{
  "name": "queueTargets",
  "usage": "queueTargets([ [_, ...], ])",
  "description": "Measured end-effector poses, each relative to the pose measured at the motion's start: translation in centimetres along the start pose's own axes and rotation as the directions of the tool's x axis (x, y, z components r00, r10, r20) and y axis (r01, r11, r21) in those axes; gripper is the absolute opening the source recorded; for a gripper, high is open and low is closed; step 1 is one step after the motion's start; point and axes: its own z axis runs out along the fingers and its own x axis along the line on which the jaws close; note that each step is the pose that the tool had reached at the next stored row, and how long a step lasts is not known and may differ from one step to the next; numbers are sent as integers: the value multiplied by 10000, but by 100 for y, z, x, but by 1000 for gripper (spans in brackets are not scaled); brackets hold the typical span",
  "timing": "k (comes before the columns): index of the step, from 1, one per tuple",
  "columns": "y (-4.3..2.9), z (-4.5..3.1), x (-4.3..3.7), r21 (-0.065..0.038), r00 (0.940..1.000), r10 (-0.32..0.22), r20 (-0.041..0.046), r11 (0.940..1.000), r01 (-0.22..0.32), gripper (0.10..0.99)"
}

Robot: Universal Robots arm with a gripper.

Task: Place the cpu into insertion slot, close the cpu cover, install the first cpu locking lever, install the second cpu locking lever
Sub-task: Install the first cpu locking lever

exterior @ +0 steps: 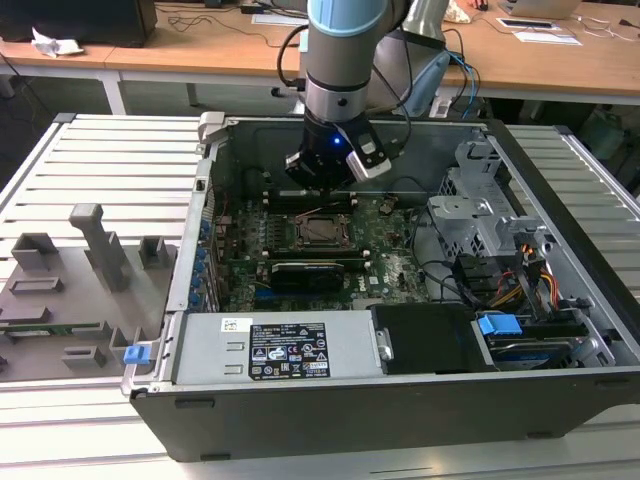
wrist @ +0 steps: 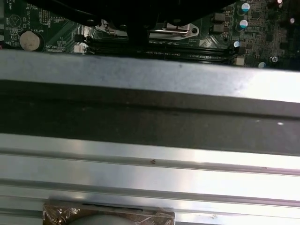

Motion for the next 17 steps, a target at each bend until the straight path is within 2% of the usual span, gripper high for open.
queueTargets([
  [11,9,75,-83,-1,10000,0,-1,10000,0,106],
  [17,8,125,-100,-1,10000,1,-2,10000,-1,106],
])
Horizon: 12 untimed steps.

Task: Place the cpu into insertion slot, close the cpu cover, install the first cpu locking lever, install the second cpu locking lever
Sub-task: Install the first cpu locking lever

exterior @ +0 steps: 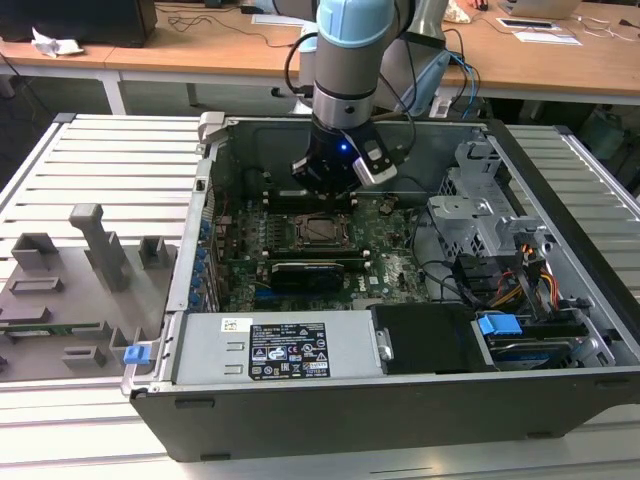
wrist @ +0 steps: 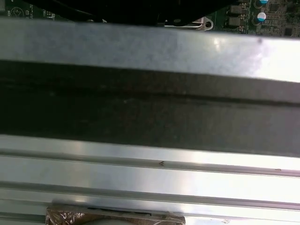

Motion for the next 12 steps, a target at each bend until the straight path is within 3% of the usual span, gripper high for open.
queueTargets([
  [12,-3,30,-13,20,10000,-1,-1,10000,1,106],
])
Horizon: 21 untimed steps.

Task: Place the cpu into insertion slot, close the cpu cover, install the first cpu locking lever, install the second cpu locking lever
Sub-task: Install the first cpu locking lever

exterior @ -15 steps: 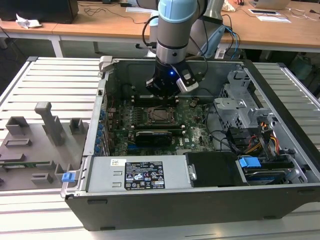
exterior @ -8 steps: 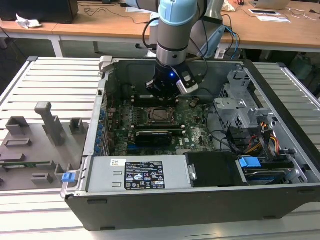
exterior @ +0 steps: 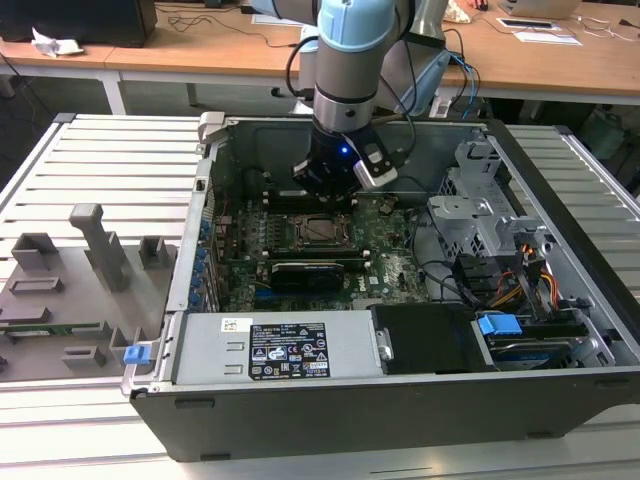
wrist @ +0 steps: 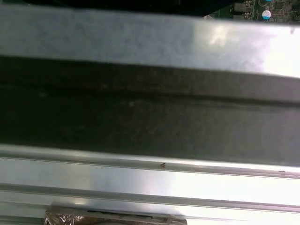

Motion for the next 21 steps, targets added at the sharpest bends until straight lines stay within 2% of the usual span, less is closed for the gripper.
queueTargets([
  [14,-4,16,-9,136,10000,1,-11,9999,0,106],
  [18,-7,44,-16,149,10000,0,-14,9999,0,106],
  [21,-1,20,-20,141,10000,0,-5,9999,0,106],
])
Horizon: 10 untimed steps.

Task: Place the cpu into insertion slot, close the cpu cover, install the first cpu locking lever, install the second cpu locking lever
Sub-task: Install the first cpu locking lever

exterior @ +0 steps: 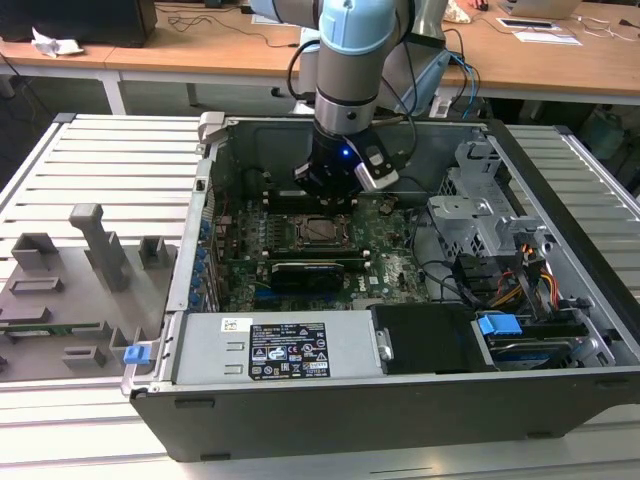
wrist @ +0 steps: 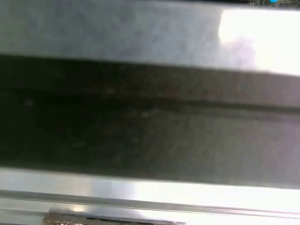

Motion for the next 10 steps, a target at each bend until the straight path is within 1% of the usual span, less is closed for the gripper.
queueTargets([
  [4,9,-91,-1,2,10000,-1,-5,10000,1,106],
  [10,-35,-96,2,3,10000,-1,-6,10000,1,106],
])
